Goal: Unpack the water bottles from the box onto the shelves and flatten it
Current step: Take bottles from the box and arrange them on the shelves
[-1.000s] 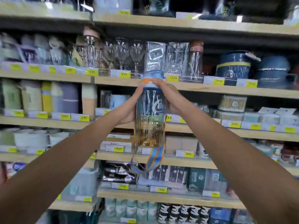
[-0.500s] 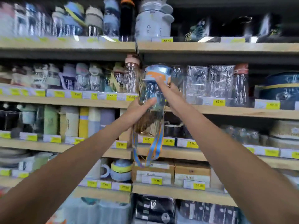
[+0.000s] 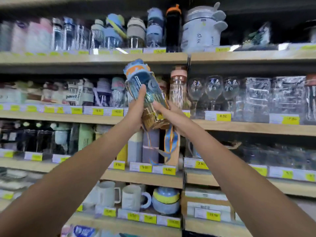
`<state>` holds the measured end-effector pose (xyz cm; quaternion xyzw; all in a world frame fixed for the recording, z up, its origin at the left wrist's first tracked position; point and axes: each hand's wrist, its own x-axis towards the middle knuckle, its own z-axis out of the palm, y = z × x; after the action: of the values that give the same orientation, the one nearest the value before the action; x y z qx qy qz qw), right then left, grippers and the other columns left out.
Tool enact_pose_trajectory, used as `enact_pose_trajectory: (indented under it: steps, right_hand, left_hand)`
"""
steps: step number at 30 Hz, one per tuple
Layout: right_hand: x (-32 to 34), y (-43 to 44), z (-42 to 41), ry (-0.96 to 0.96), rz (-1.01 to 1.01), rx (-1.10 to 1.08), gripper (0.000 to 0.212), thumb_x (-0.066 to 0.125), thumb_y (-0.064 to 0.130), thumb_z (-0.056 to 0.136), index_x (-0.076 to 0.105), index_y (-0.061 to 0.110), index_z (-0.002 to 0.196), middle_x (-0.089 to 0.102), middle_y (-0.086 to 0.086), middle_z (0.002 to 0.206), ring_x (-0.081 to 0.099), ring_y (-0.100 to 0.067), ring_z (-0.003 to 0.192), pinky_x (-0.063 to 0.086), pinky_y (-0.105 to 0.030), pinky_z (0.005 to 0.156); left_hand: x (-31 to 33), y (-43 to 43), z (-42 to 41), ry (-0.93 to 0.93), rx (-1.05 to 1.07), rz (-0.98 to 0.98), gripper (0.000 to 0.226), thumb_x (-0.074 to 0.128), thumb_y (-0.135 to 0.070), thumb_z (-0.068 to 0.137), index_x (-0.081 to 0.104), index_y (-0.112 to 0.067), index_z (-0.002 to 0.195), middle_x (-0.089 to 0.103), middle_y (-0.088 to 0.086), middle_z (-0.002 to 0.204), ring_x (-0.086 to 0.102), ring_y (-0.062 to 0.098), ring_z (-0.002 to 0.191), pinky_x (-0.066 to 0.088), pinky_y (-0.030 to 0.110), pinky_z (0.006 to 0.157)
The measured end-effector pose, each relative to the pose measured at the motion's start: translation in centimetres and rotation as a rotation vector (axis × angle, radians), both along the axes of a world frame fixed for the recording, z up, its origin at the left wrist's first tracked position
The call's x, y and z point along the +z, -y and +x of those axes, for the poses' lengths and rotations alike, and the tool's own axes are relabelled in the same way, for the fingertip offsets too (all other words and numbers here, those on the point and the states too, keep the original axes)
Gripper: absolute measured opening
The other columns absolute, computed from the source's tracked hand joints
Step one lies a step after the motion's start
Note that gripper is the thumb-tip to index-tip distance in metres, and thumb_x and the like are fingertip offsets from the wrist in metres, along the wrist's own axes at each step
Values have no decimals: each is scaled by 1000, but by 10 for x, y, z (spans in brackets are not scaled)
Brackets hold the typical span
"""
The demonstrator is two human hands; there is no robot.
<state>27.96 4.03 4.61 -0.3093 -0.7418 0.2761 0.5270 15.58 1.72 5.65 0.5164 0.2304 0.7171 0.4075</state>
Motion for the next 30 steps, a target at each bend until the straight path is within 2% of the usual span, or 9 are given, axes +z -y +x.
enact_pose_trajectory:
  steps: [2, 4, 8, 12, 15, 21, 23, 27, 30]
  right_hand:
    - [7, -2, -11, 47, 38, -28, 100, 68, 80, 48, 52, 24, 129, 66, 8, 117, 63, -7, 108, 49, -26, 95]
    - [15, -1, -22, 125, 104, -87, 94, 64, 79, 52, 50, 28, 130, 64, 19, 108, 60, 9, 94, 44, -4, 72]
    - [32, -8, -37, 142, 192, -53, 68, 79, 48, 69, 46, 29, 126, 58, 26, 100, 55, 22, 80, 37, 5, 58]
    - [51, -13, -38, 88, 247, -100, 54, 79, 35, 74, 50, 28, 119, 59, 23, 95, 56, 19, 79, 42, 0, 63]
    - [62, -20, -40, 18, 289, -118, 42, 78, 26, 76, 49, 28, 106, 57, 24, 86, 52, 26, 64, 38, 2, 54]
    - [71, -32, -45, -120, 260, -107, 57, 78, 42, 70, 53, 26, 118, 63, 18, 98, 59, 6, 89, 45, -13, 74]
    - [74, -35, -45, -167, 242, -93, 65, 78, 48, 65, 54, 24, 120, 66, 12, 103, 62, -1, 94, 49, -22, 82]
    - [77, -36, -52, -300, 168, -33, 77, 74, 64, 44, 61, 23, 109, 71, 5, 99, 68, -11, 90, 54, -35, 88]
    - [74, -41, -52, -314, 143, -18, 77, 73, 66, 45, 62, 22, 107, 72, 1, 102, 68, -17, 95, 52, -45, 94]
  left_hand:
    - [6, -3, -16, 34, -70, 13, 61, 45, -54, 92, 51, -10, 133, 62, 16, 126, 61, 30, 113, 52, 45, 94]
    - [11, -7, -30, 40, -109, 20, 61, 43, -54, 93, 51, -9, 133, 62, 15, 125, 62, 29, 113, 54, 40, 90]
    - [21, -17, -40, 20, -71, 84, 58, 45, -50, 93, 47, -12, 137, 59, 12, 130, 60, 25, 115, 46, 40, 102]
    - [29, -23, -41, -35, -144, 203, 55, 39, -43, 97, 38, -12, 142, 54, 11, 137, 54, 24, 124, 41, 44, 108]
    - [28, -25, -39, -124, -206, 193, 54, 35, -46, 98, 40, -16, 142, 56, 10, 135, 56, 25, 122, 46, 47, 102]
    - [16, -40, -35, -219, -362, 132, 66, 33, -57, 89, 43, -14, 139, 55, 16, 134, 56, 30, 121, 46, 48, 101]
    - [5, -45, -35, -322, -415, 92, 61, 43, -50, 81, 50, -14, 130, 61, 15, 124, 61, 31, 109, 49, 49, 94]
    - [-8, -53, -23, -425, -466, 78, 16, 53, -20, 90, 61, -13, 101, 70, 3, 88, 69, 16, 77, 57, 35, 75]
    - [-3, -56, -15, -407, -280, 67, 16, 51, -7, 94, 55, -14, 80, 56, -8, 54, 52, 3, 48, 54, 23, 54]
